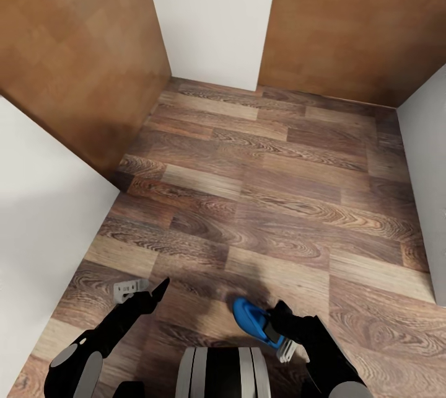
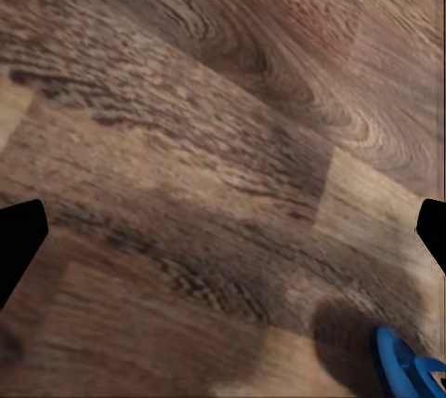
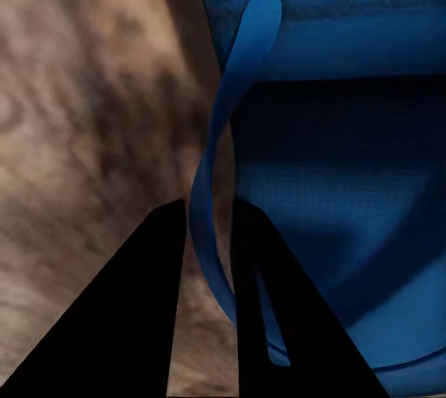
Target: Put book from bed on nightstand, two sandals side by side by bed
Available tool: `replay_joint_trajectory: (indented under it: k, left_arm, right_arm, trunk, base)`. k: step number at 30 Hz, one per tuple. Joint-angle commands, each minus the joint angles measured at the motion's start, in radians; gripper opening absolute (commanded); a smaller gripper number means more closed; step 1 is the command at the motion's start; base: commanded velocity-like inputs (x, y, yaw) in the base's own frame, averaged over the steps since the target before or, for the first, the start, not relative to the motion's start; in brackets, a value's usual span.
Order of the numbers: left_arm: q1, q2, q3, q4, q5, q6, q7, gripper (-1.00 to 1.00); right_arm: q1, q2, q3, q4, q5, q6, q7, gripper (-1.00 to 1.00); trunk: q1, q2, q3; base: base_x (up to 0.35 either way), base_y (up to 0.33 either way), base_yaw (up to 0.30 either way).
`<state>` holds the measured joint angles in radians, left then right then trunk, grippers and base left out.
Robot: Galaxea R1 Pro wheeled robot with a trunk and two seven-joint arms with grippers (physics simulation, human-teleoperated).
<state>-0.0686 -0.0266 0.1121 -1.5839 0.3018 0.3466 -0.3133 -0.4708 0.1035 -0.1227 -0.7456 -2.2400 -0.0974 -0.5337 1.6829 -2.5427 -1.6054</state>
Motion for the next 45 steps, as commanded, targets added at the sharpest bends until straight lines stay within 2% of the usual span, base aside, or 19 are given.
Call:
replay_joint_trajectory:
  k: [1, 8, 9, 11, 12, 13, 15, 16, 18, 24, 29, 35, 38, 40, 41, 42, 43, 44, 45]
  left_arm:
    - [0.0, -0.001, 0.003, -0.001, 0.01, 0.01, -0.004, 1.0]
    - [0.0, -0.001, 0.002, -0.001, 0.01, 0.011, -0.004, 1.0]
    - [0.0, -0.001, 0.002, -0.001, 0.01, 0.011, -0.004, 1.0]
    - [0.0, -0.001, 0.002, -0.001, 0.01, 0.011, -0.004, 1.0]
    - [0.0, -0.001, 0.002, -0.001, 0.01, 0.011, -0.004, 1.0]
    - [0.0, -0.001, 0.001, 0.0, 0.01, 0.011, -0.004, 1.0]
    - [0.0, -0.002, 0.001, 0.0, 0.01, 0.011, -0.004, 1.0]
    - [0.0, -0.002, 0.001, 0.0, 0.01, 0.011, -0.004, 1.0]
    - [0.0, -0.002, 0.001, 0.001, 0.01, 0.011, -0.004, 1.0]
    - [0.0, -0.002, 0.001, 0.001, 0.01, 0.011, -0.004, 1.0]
    - [0.0, -0.003, 0.0, 0.001, 0.01, 0.011, -0.004, 1.0]
    - [0.0, -0.003, 0.0, 0.001, 0.01, 0.012, -0.004, 1.0]
    - [0.0, -0.003, 0.0, 0.001, 0.01, 0.012, -0.004, 1.0]
    - [0.0, -0.003, 0.0, 0.001, 0.01, 0.012, -0.004, 1.0]
    - [0.0, -0.003, 0.0, 0.001, 0.01, 0.012, -0.004, 1.0]
    - [0.0, -0.003, -0.002, 0.001, 0.009, 0.012, -0.004, 1.0]
    - [0.0, -0.003, -0.008, 0.001, 0.009, 0.012, -0.004, 1.0]
    - [0.0, -0.003, -0.019, 0.001, 0.008, 0.012, -0.004, 1.0]
    - [0.0, -0.003, -0.025, 0.001, 0.008, 0.011, -0.004, 1.0]
  right_arm:
    - [0.0, 0.001, -0.003, -0.001, -0.011, -0.012, 0.0, -1.0]
    - [0.0, 0.001, -0.001, -0.006, -0.006, -0.012, -0.001, -1.0]
    - [0.0, 0.001, 0.019, -0.012, -0.004, -0.011, -0.003, -1.0]
    - [0.0, 0.001, 0.074, -0.013, -0.002, -0.011, -0.003, -1.0]
    - [0.0, 0.001, 0.173, -0.023, 0.003, -0.011, -0.001, -1.0]
    - [0.0, 0.0, 0.236, -0.035, 0.008, -0.011, 0.0, -1.0]
    - [0.0, -0.003, 0.307, -0.065, 0.033, -0.011, 0.0, -1.0]
    - [0.0, -0.003, 0.317, -0.072, 0.046, -0.011, 0.0, -1.0]
    - [0.0, -0.005, 0.342, -0.095, 0.132, -0.011, -0.001, -1.0]
    - [0.0, -0.007, 0.365, -0.143, 0.48, -0.009, -0.006, -1.0]
    - [0.0, -0.007, 0.369, -0.148, 0.59, 0.028, -0.008, -1.0]
    - [0.0, -0.016, 0.369, -0.147, 0.646, 0.082, -0.009, -1.0]
    - [0.0, -0.026, 0.371, -0.146, 0.746, 0.095, -0.009, -1.0]
    - [0.0, -0.029, 0.372, -0.145, 0.838, 0.107, -0.01, -1.0]
    - [0.0, -0.032, 0.372, -0.143, 0.908, 0.118, -0.01, -1.0]
    - [0.0, -0.039, 0.372, -0.142, 1.018, 0.144, -0.011, -1.0]
    - [0.0, -0.047, 0.372, -0.142, 1.091, 0.164, -0.011, -1.0]
    - [0.0, -0.059, 0.372, -0.142, 1.162, 0.187, -0.011, -1.0]
    - [0.0, -0.067, 0.371, -0.143, 1.196, 0.198, -0.011, -1.0]
  trunk:
    - [-0.001, 0.0, 0.003]
    - [-0.004, 0.002, 0.03]
    - [-0.004, 0.002, 0.034]
    - [-0.005, 0.002, 0.042]
    - [-0.006, 0.003, 0.046]
    - [-0.006, 0.003, 0.05]
    - [-0.007, 0.003, 0.058]
    - [-0.007, 0.004, 0.061]
    - [-0.008, 0.004, 0.069]
    - [-0.011, 0.005, 0.092]
    - [-0.013, 0.007, 0.112]
    - [-0.016, 0.008, 0.135]
    - [-0.017, 0.009, 0.146]
    - [-0.018, 0.009, 0.154]
    - [-0.019, 0.009, 0.158]
    - [-0.019, 0.01, 0.162]
    - [-0.019, 0.01, 0.166]
    - [-0.02, 0.01, 0.17]
    - [-0.02, 0.01, 0.174]
  base:
    - [0.0, 0.0, 0.0]
    - [0.0, 0.0, 0.0]
    - [0.0, 0.0, 0.0]
    - [0.0, 0.0, 0.0]
    - [0.0, 0.0, 0.0]
    - [0.0, 0.0, 0.0]
    - [0.0, 0.0, 0.0]
    - [0.0, 0.0, 0.0]
    - [0.0, 0.0, 0.0]
    - [0.0, 0.0, 0.0]
    - [0.0, 0.0, 0.0]
    - [0.0, 0.0, 0.0]
    - [0.0, 0.0, 0.0]
    - [0.0, 0.0, 0.0]
    - [0.0, 0.0, 0.0]
    - [0.0, 0.0, 0.0]
    - [0.0, 0.0, 0.0]
    - [0.0, 0.0, 0.0]
    - [0.0, 0.0, 0.0]
